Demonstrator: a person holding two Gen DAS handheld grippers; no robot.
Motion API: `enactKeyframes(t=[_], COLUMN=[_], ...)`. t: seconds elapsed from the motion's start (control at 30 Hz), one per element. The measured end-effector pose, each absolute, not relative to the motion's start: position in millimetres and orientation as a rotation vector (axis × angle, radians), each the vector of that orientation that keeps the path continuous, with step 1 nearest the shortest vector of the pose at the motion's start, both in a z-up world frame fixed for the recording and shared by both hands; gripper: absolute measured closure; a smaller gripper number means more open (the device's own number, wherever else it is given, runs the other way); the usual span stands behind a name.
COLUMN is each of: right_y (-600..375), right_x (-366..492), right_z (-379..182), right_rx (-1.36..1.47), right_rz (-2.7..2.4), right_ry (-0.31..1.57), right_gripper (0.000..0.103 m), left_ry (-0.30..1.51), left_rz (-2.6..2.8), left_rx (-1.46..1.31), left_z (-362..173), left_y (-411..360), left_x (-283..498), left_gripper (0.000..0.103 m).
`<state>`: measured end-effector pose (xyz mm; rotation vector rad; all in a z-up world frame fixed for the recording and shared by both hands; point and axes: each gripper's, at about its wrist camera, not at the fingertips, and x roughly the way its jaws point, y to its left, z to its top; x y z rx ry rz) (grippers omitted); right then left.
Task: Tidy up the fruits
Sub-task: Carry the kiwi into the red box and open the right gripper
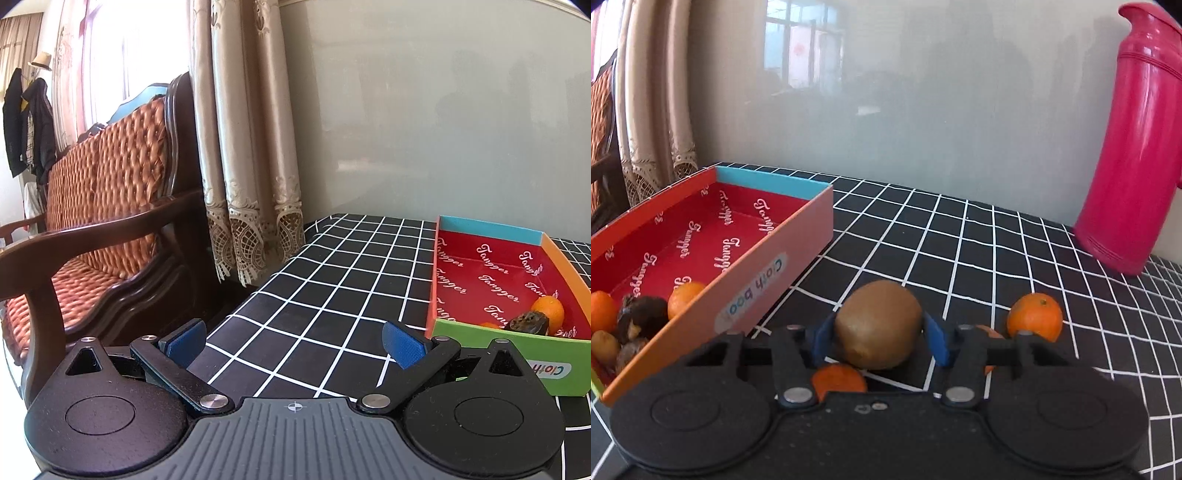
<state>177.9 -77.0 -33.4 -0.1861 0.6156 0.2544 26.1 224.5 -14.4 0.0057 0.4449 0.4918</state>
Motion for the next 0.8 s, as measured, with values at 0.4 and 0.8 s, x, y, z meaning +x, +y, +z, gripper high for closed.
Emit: enactKeyframes(t=[0.4, 0.8], right_y=[-61.1, -3.0], right_x=[139.5, 123.9], right_z=[10.8, 12.7], right_rx=[-0.169, -0.195], right_rz=[0.348, 0.500], right_ry=[0.419, 0.418], right_gripper=[0.054, 0.054], left_ry=[0.413, 0.408], left_rz=[0.491, 0.537], left_rx=[-0.009, 0.006], left_z=[-3.5, 4.2], left_y=[227.2, 242.7], left_x=[16.8, 5.4], left_gripper=[0.002, 0.002])
